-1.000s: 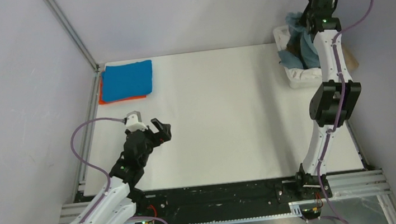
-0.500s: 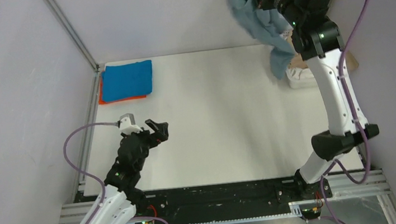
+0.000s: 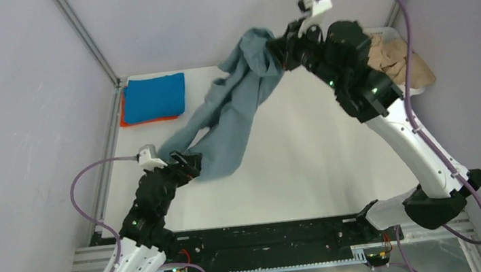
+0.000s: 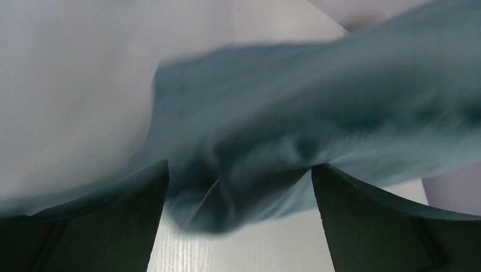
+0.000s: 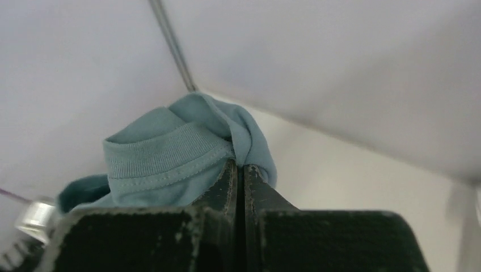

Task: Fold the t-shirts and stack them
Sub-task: Move the tshirt to the center of the board, then flatten out the tshirt

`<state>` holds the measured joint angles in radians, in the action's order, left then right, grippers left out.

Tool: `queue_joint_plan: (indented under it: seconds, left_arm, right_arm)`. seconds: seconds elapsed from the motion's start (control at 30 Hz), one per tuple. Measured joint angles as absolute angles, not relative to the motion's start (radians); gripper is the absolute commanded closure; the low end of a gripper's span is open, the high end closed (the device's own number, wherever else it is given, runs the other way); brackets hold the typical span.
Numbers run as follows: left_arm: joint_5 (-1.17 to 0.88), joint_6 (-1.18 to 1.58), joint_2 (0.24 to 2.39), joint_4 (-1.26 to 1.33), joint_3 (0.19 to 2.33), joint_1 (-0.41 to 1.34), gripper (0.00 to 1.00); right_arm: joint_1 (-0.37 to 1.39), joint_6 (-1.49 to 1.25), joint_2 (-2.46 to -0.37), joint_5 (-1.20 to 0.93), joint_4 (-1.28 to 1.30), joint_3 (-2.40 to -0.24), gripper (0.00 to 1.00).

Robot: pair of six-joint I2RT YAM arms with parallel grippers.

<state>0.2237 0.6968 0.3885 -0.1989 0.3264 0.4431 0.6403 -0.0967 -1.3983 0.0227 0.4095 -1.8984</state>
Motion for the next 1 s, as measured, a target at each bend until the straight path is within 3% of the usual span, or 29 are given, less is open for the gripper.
queue_joint_plan:
  seconds: [0.1,0.17,0.2,0.27,0.3,0.33,0.37,0.7,1.0]
  left_arm:
    - [0.212,0.710,0.346,-0.237,0.326,0.443,0.00]
    - [0.205,0.719,0.326,-0.260,0.326,0.443,0.00]
    - [0.205,0.720,0.321,-0.266,0.326,0.443,0.00]
    - [0.205,0.728,0.316,-0.281,0.326,0.443,0.00]
    - [0.205,0.733,0.316,-0.288,0.326,0.443,0.00]
    - [0.206,0.735,0.319,-0.296,0.326,0.443,0.00]
    - [0.206,0.736,0.324,-0.302,0.326,0.443,0.00]
    - [0.193,0.779,0.473,-0.376,0.326,0.443,0.00]
    - [0.172,0.815,0.429,-0.451,0.323,0.443,0.00]
  right_arm:
    - [0.617,-0.122,-1.309,0.099,0.354,-1.615,1.00]
    - [0.565,-0.161,-1.254,0.113,0.322,-1.404,0.81]
    - [0.532,-0.185,-1.236,0.107,0.309,-1.312,0.55]
    - [0.439,-0.248,-1.216,0.094,0.290,-1.121,0.26]
    - [0.392,-0.272,-1.216,0.093,0.286,-1.041,0.20]
    - [0.351,-0.294,-1.219,0.095,0.290,-0.978,0.07]
    - [0.322,-0.312,-1.221,0.108,0.305,-0.939,0.04]
    - [0.329,-0.286,-1.063,0.200,0.364,-0.897,0.01]
    - [0.498,-0.212,-0.972,0.186,0.392,-0.855,0.01]
